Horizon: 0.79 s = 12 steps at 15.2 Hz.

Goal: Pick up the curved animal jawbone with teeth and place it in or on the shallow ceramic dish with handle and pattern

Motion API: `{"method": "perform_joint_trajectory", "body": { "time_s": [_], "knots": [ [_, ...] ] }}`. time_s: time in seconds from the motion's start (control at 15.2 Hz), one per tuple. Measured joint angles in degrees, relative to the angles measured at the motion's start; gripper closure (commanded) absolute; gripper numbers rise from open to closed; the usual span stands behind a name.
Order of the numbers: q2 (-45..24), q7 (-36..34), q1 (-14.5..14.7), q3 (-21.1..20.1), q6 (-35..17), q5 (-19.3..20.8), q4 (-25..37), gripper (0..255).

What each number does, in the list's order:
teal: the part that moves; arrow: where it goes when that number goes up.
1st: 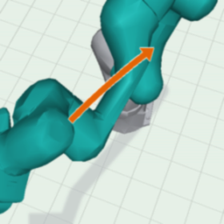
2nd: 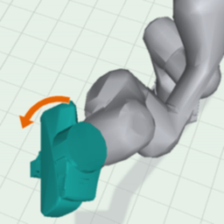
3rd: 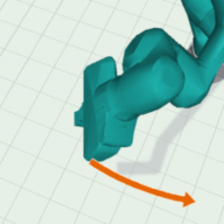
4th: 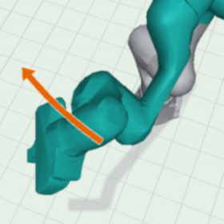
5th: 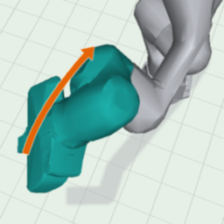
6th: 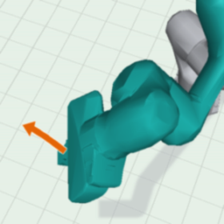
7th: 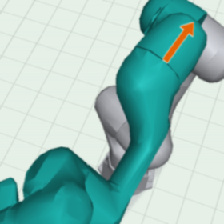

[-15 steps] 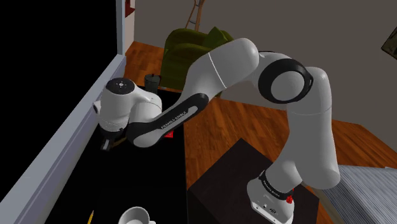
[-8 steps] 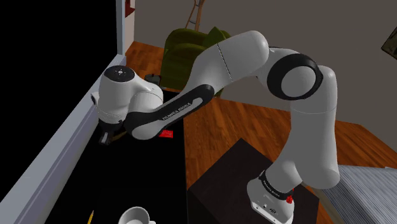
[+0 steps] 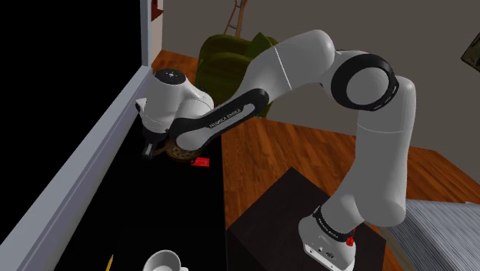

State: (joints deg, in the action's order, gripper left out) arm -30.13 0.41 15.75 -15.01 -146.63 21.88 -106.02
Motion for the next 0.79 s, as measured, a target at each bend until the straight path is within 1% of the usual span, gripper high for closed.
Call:
{"method": "perform_joint_trajectory", "body": {
  "time_s": [0.33,0.66,0.79],
  "knots": [
    [1.81,6.61,-6.34,-0.08,-3.23,-1.57,-4.3,255],
    [2.2,13.57,-12.32,-0.33,-4.79,-3.37,-5.73,255],
    [1.52,14.69,-13.24,-0.13,-5.47,-3.41,-5.66,255]
  ]
}}
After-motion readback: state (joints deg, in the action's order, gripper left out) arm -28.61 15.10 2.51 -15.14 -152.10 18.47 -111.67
